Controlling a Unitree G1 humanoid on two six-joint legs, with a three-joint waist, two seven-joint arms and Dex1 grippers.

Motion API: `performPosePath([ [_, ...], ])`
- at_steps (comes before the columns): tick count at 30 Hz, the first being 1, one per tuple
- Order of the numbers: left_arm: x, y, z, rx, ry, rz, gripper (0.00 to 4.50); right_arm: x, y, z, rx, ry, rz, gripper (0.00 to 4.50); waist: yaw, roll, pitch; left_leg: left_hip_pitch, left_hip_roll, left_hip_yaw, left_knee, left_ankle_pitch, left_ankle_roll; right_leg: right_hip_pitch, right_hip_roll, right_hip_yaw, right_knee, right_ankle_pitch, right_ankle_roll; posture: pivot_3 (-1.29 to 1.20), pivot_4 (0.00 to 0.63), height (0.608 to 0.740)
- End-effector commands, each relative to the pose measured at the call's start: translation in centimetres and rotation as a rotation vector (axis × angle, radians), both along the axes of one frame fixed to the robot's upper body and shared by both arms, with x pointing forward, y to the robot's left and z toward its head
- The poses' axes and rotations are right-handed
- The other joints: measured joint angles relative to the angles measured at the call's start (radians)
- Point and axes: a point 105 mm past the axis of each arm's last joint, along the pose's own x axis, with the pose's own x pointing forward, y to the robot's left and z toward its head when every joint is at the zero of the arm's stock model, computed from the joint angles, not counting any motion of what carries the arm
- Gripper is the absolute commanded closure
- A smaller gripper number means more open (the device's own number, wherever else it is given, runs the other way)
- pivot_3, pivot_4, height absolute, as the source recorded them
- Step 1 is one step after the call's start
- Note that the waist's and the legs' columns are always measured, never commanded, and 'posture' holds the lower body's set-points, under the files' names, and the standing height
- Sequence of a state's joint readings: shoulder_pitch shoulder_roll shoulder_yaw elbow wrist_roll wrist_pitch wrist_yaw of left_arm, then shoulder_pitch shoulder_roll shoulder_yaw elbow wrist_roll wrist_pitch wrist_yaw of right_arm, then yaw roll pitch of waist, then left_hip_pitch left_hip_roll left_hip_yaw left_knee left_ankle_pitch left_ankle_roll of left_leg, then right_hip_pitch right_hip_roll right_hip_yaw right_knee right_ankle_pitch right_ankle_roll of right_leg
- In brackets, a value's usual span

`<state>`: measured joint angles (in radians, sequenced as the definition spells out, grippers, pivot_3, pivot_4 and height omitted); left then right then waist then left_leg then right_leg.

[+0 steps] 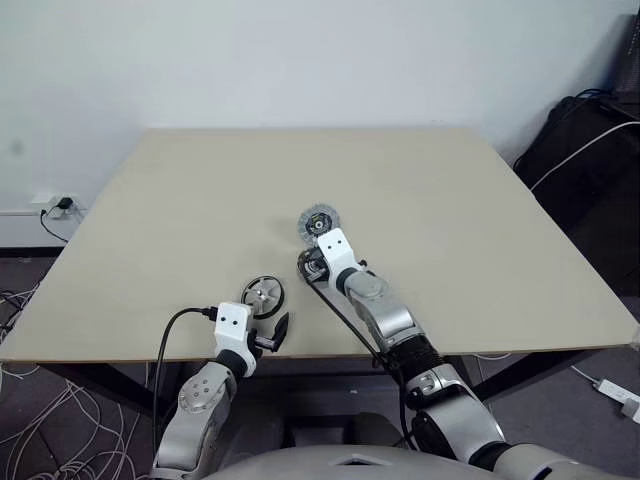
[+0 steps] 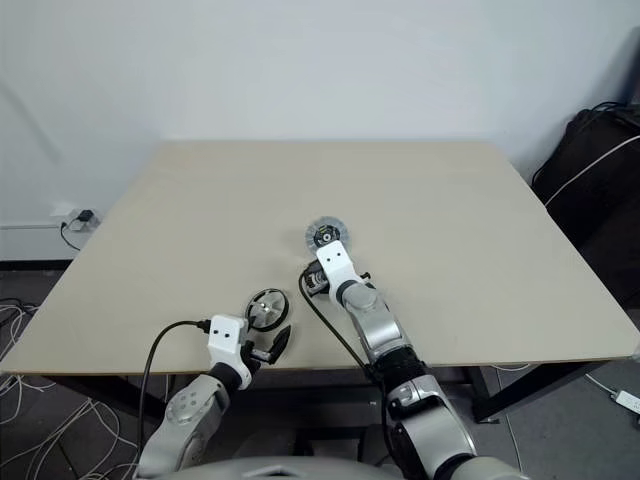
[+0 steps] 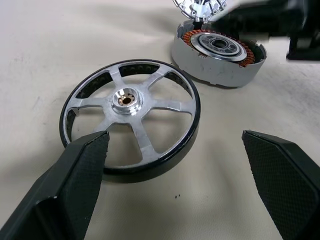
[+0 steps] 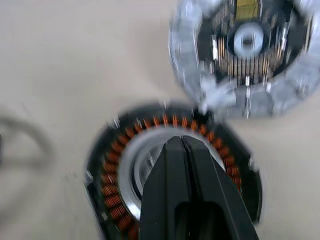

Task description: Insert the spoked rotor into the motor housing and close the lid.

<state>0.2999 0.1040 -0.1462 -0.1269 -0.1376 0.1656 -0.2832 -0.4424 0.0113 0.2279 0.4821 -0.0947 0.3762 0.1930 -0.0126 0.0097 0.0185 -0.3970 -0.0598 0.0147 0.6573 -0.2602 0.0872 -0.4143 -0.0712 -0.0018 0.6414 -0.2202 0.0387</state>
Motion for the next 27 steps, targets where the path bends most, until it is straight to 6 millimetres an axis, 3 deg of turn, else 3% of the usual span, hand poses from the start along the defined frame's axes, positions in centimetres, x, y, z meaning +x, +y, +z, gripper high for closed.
performPosePath([
  [1, 0.7, -0.1, 1.9, -0.012, -0.073, 0.006, 0.00, 0.4, -0.8, -0.1, -0.023, 0.000, -0.018, 4.47, 0.000, 0.000, 0.000, 0.000, 0.000, 0.000, 0.000, 0.000, 0.000, 0.000, 0.000, 0.000, 0.000, 0.000, 0.000, 0.00, 0.000, 0.740],
  [5, 0.7, -0.1, 1.9, -0.015, -0.073, 0.004, 0.00, 0.0, -1.8, -0.9, -0.045, 0.028, -0.036, 4.47, 0.002, 0.001, -0.002, 0.001, 0.000, 0.000, 0.000, 0.000, 0.000, 0.001, 0.000, 0.000, 0.001, 0.000, 0.000, 0.00, 0.000, 0.740],
  [15, 1.0, -0.5, 1.9, -0.020, -0.074, -0.013, 0.00, 1.3, 0.3, 4.4, 0.094, -0.145, -0.006, 4.47, 0.000, 0.001, -0.001, 0.000, 0.000, 0.000, 0.000, 0.000, 0.000, 0.000, 0.000, 0.000, 0.001, 0.000, 0.000, 0.00, 0.000, 0.740],
  [18, 1.0, -0.5, 1.9, -0.020, -0.074, -0.014, 0.00, 1.6, 0.9, 5.2, 0.117, -0.166, -0.004, 4.47, -0.001, 0.001, -0.001, 0.001, 0.000, 0.000, 0.000, 0.000, 0.000, 0.000, 0.000, 0.000, 0.001, 0.000, 0.001, 0.00, 0.000, 0.740],
  [21, 0.9, -0.4, 1.9, -0.018, -0.074, -0.009, 0.00, 1.6, 0.9, 4.4, 0.097, -0.148, -0.004, 4.47, 0.000, 0.001, -0.001, 0.001, 0.000, 0.000, 0.000, 0.000, 0.000, 0.000, 0.000, 0.000, 0.001, 0.000, 0.001, 0.00, 0.000, 0.740],
  [27, 0.8, -0.2, 1.9, -0.016, -0.076, 0.003, 0.00, 0.8, -0.4, 0.1, 0.003, -0.014, -0.015, 4.47, 0.001, 0.001, -0.001, 0.001, 0.000, 0.000, 0.000, 0.000, 0.000, 0.001, 0.000, 0.000, 0.000, 0.000, 0.000, 0.00, 0.000, 0.740],
])
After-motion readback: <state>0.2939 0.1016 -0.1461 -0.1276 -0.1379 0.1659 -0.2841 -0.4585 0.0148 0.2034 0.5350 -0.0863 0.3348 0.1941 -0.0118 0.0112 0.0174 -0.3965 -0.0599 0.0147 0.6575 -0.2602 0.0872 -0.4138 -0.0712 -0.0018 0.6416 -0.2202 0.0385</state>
